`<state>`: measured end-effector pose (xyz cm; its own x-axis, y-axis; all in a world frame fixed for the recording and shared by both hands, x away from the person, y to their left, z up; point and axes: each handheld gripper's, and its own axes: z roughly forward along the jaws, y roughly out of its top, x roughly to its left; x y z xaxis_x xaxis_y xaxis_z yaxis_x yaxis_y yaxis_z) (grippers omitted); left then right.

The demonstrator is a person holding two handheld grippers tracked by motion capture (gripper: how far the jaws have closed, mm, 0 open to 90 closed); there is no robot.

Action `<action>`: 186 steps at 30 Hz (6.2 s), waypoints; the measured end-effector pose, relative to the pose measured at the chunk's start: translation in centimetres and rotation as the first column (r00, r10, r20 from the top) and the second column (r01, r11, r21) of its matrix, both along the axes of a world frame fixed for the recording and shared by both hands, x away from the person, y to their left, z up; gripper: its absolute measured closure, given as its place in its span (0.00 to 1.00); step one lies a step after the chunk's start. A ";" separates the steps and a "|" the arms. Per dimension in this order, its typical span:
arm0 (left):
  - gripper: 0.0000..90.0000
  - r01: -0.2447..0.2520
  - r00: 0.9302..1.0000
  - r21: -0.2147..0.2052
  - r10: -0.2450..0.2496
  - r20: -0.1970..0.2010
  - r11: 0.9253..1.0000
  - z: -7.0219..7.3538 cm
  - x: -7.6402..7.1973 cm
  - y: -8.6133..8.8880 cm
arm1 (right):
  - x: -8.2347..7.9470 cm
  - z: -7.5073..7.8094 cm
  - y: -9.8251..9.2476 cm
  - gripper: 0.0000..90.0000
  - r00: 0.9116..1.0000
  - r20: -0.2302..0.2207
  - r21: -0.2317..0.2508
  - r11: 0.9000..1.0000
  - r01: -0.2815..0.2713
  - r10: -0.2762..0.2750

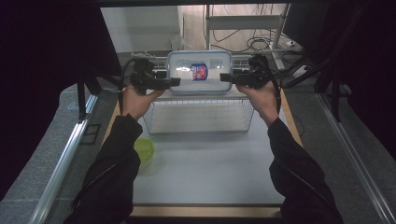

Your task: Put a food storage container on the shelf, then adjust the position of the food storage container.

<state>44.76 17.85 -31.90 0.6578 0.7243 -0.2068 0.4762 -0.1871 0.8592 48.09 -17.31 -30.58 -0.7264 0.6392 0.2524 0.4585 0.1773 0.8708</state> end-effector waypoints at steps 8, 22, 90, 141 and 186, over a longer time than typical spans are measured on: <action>0.30 0.002 1.000 0.001 -0.002 -0.014 1.000 -0.1 0.3 0.0 | 0.5 0.2 0.1 0.41 1.000 -0.008 -0.003 1.000 0.025 -0.025; 0.20 -0.009 0.997 -0.050 0.006 -0.075 0.999 -0.5 1.6 0.2 | 0.7 -0.5 0.3 0.42 0.999 -0.022 -0.020 0.999 0.037 -0.037; 0.24 0.027 0.987 0.100 -0.042 0.154 0.995 -6.5 -10.2 -0.3 | -7.0 -4.7 0.2 0.35 0.989 0.136 -0.156 0.987 -0.041 0.063; 0.04 0.085 0.992 0.271 -0.108 0.071 0.959 -18.8 -20.2 -3.0 | -17.1 -16.4 -2.1 0.05 0.974 0.096 -0.258 0.950 -0.175 0.205; 0.99 -0.178 0.984 0.246 0.175 0.036 0.953 -17.0 -18.2 4.4 | -16.5 -18.8 -2.4 0.05 0.990 0.034 -0.332 0.936 -0.116 0.135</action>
<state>26.59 22.30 -48.87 0.5166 0.8563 0.0014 0.5093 -0.3086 0.8034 31.56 -19.71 -49.42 -0.8129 0.5824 0.0008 0.3667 0.5107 0.7776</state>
